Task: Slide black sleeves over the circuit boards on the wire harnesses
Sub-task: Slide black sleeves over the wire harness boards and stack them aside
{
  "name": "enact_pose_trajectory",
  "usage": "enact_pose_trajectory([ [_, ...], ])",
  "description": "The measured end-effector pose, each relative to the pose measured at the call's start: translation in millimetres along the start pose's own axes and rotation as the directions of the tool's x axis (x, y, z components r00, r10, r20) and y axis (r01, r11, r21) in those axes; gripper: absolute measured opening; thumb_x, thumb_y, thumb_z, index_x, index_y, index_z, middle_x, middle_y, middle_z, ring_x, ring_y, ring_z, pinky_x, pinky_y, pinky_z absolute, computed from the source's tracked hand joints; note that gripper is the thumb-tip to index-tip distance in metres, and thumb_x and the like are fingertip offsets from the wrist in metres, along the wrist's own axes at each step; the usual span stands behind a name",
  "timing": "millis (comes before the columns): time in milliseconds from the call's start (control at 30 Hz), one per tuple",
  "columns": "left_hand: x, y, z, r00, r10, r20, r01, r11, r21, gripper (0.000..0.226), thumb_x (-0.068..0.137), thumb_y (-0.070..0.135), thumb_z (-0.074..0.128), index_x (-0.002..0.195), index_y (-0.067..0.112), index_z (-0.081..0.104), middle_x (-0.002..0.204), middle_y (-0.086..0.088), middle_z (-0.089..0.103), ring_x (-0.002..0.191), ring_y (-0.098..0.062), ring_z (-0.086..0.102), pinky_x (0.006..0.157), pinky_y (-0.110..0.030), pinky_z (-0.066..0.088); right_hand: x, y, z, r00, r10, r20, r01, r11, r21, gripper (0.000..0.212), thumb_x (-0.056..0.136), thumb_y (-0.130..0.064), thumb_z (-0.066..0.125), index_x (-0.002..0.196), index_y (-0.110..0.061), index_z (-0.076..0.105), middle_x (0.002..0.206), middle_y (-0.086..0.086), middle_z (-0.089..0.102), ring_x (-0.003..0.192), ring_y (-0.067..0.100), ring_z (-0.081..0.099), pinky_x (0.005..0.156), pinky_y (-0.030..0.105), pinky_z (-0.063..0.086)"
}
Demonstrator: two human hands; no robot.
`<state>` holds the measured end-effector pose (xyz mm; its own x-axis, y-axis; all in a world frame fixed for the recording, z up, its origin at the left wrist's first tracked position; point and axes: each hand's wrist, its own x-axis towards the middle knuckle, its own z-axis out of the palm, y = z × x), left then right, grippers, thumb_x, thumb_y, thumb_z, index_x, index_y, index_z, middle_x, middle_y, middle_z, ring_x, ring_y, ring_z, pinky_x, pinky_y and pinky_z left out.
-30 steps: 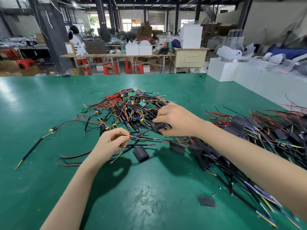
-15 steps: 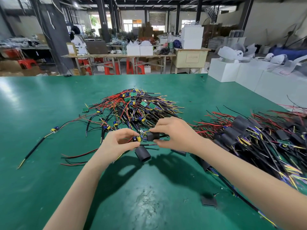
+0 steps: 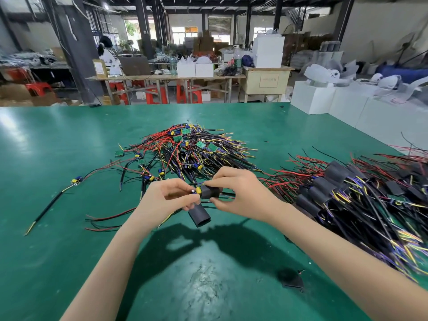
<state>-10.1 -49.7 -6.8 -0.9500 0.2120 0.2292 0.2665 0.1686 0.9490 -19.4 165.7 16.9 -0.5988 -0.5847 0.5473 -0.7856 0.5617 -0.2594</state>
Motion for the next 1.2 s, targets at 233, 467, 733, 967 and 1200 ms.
enact_pose_trajectory([
  [233,0,-4,1,0.998,0.056,-0.007,-0.055,0.993,0.105,0.017,0.074,-0.002,0.079,0.086,0.003,0.068,0.075,-0.006,0.074,0.064,-0.009,0.061,0.068,-0.017,0.051,0,-5,2,0.999,-0.013,0.051,0.015,0.999,-0.037,0.03,0.076,-0.014,0.075,0.106,-0.009,0.073,0.094,0.006,0.066,0.079,0.023,0.063,0.073,0.038,0.053],
  [467,0,-6,-3,0.999,-0.031,0.043,0.031,1.0,0.0,0.022,0.078,-0.001,0.075,0.098,0.008,0.072,0.087,-0.008,0.076,0.071,-0.012,0.067,0.069,-0.017,0.052,-2,0,6,0.999,0.045,0.009,-0.045,0.997,-0.068,0.029,0.075,-0.012,0.073,0.104,-0.009,0.073,0.094,0.007,0.065,0.081,0.028,0.063,0.075,0.04,0.051],
  [733,0,-8,5,1.0,0.023,-0.018,-0.024,1.0,-0.008,0.034,0.073,-0.011,0.075,0.091,0.018,0.076,0.087,0.001,0.077,0.078,-0.006,0.071,0.072,-0.015,0.053,-3,-2,11,0.998,0.06,0.008,-0.059,0.995,-0.074,0.025,0.077,-0.012,0.07,0.102,-0.008,0.073,0.091,0.008,0.064,0.078,0.028,0.061,0.074,0.039,0.05],
  [967,1,-17,4,0.999,0.005,-0.045,-0.004,1.0,0.024,0.034,0.068,-0.005,0.082,0.094,0.015,0.075,0.085,-0.005,0.075,0.077,-0.011,0.07,0.074,-0.016,0.053,-3,-3,15,0.997,0.056,0.058,-0.054,0.998,-0.039,0.026,0.078,-0.01,0.069,0.104,-0.007,0.073,0.093,0.009,0.064,0.08,0.028,0.061,0.075,0.041,0.049],
  [1200,2,-17,0,0.998,-0.047,-0.03,0.045,0.998,-0.049,0.019,0.063,0.012,0.084,0.079,0.02,0.078,0.086,-0.006,0.077,0.077,-0.013,0.071,0.071,-0.018,0.054,-6,4,12,0.994,0.096,0.05,-0.092,0.993,-0.078,0.034,0.083,-0.031,0.072,0.112,-0.014,0.07,0.089,0.005,0.066,0.083,0.023,0.059,0.075,0.033,0.047],
])
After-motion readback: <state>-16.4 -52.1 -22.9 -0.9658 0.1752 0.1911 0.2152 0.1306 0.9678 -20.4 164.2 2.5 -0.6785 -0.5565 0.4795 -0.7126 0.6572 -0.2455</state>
